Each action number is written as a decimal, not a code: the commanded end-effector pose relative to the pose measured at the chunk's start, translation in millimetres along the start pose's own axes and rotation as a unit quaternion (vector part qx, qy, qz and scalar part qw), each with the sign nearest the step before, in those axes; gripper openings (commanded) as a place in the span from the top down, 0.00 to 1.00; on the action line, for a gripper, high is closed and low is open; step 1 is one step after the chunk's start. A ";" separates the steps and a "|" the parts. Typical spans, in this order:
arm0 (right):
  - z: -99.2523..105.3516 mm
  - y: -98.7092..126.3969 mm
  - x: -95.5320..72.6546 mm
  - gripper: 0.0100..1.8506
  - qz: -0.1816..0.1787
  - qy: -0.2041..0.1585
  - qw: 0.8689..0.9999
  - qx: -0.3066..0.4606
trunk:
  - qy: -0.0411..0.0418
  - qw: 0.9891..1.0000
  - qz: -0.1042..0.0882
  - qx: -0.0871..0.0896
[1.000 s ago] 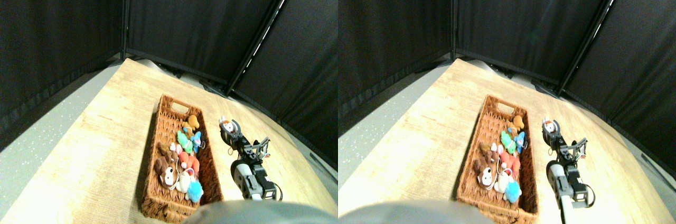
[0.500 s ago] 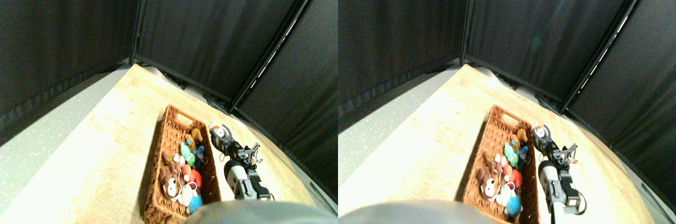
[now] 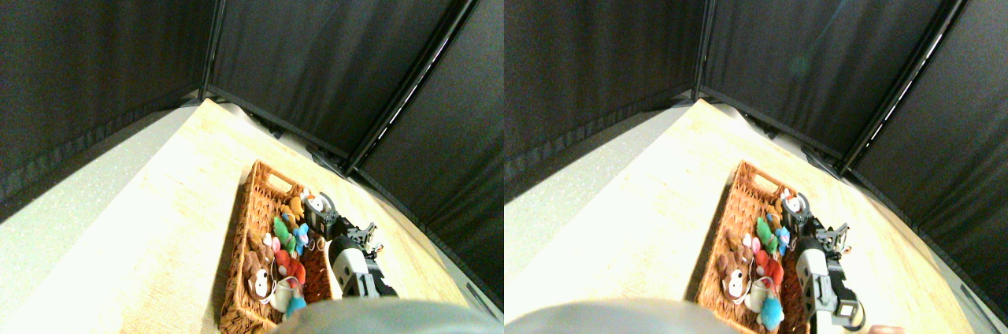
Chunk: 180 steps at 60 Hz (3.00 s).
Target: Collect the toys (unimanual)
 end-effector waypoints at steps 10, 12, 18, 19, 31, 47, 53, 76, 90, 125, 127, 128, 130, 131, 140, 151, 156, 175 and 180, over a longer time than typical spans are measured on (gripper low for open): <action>8.0 3.6 -1.8 0.53 -0.011 -0.014 1.000 0.023 | 0.000 0.999 -0.002 -0.036; 9.8 2.9 -1.6 0.50 -0.012 -0.016 1.000 0.023 | 0.001 0.999 -0.003 -0.034; 19.9 -1.0 -0.3 0.46 -0.013 -0.041 0.999 0.030 | 0.004 1.000 -0.006 -0.029; 23.1 -2.6 -0.1 0.48 -0.010 -0.048 0.998 0.028 | 0.005 1.000 -0.007 -0.027; 55.5 -17.6 -4.2 0.54 -0.008 -0.108 0.994 0.029 | 0.013 1.000 -0.021 -0.001; 116.9 -51.0 -27.6 0.59 0.001 -0.197 0.980 0.005 | 0.026 0.997 -0.053 0.042; 129.8 -64.9 -39.9 0.63 0.002 -0.207 0.978 0.006 | 0.031 0.996 -0.063 0.057; 111.8 -111.2 -89.5 0.61 -0.025 -0.249 0.966 0.065 | 0.054 0.990 -0.088 0.099; 103.4 -130.8 -105.6 0.54 -0.048 -0.257 0.960 0.099 | 0.062 0.987 -0.095 0.110; 90.6 -154.9 -115.1 0.51 -0.098 -0.238 0.956 0.145 | 0.069 0.987 -0.099 0.108; 91.2 -161.0 -112.0 0.50 -0.106 -0.243 0.951 0.157 | 0.069 0.987 -0.098 0.107; 91.5 -163.0 -111.0 0.50 -0.107 -0.243 0.951 0.160 | 0.069 0.987 -0.098 0.107; 92.6 -169.6 -107.9 0.54 -0.110 -0.243 0.949 0.170 | 0.069 0.987 -0.098 0.107; 92.6 -169.6 -107.9 0.54 -0.110 -0.243 0.949 0.170 | 0.069 0.987 -0.096 0.106; 95.3 -191.2 -99.6 0.58 -0.138 -0.251 0.937 0.202 | 0.069 0.988 -0.093 0.104; 99.3 -195.5 -103.0 0.57 -0.140 -0.259 0.932 0.210 | 0.069 0.988 -0.091 0.104; 101.1 -193.9 -108.7 0.60 -0.135 -0.261 0.933 0.206 | 0.070 0.988 -0.092 0.103; 92.5 -199.2 -127.4 0.58 -0.150 -0.265 0.921 0.243 | 0.071 0.988 -0.090 0.105; 89.7 -198.1 -132.6 0.56 -0.148 -0.255 0.924 0.243 | 0.071 0.988 -0.090 0.105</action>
